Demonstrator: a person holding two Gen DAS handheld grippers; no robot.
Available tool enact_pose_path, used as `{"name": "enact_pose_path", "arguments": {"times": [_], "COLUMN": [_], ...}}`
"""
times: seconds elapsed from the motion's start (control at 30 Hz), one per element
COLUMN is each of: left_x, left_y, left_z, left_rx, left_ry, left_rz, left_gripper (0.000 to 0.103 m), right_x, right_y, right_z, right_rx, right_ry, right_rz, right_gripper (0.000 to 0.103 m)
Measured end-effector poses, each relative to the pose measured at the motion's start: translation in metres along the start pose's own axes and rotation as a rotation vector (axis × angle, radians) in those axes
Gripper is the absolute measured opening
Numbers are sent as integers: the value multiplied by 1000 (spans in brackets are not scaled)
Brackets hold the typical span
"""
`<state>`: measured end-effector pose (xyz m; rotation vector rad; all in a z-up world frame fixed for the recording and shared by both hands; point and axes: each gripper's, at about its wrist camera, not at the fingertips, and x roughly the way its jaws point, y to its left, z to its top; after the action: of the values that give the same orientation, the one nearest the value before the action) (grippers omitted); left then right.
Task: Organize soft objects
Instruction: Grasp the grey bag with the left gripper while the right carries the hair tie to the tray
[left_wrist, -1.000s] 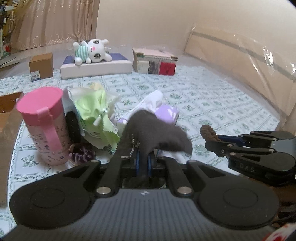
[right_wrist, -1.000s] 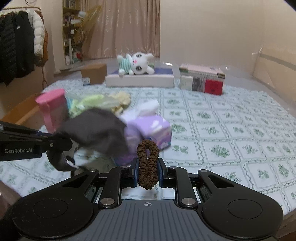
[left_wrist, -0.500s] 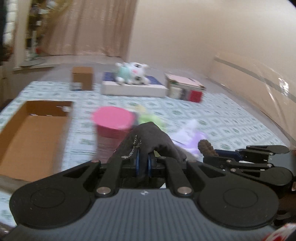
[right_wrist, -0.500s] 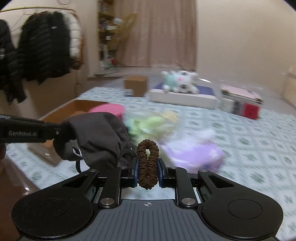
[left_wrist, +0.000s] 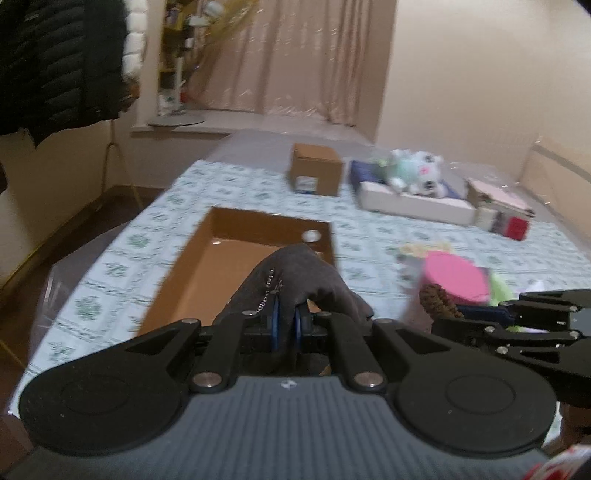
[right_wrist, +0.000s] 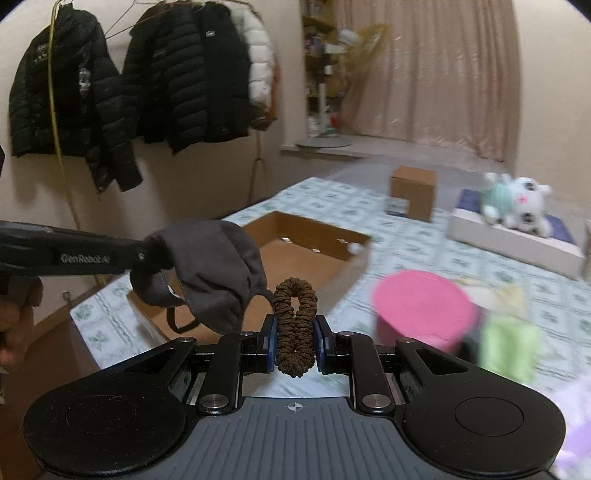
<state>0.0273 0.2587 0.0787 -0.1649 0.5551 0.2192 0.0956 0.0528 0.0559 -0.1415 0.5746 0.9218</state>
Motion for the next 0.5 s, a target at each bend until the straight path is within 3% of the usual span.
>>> {"name": "enact_pose_path", "arguments": {"times": [0.23, 0.4, 0.5], "left_x": [42, 66, 76], "left_y": [43, 63, 66], "left_z": [-1, 0, -3], "left_rx": [-41, -75, -83], "left_ry": [42, 66, 79], "left_rz": [57, 64, 58], "left_gripper": [7, 8, 18], "right_x": [73, 101, 113], "right_y": [7, 6, 7], "right_z": [16, 16, 14], "right_rx": [13, 36, 38], "right_ry": [50, 78, 89], "right_rz": [39, 56, 60], "right_gripper": [20, 20, 20]}}
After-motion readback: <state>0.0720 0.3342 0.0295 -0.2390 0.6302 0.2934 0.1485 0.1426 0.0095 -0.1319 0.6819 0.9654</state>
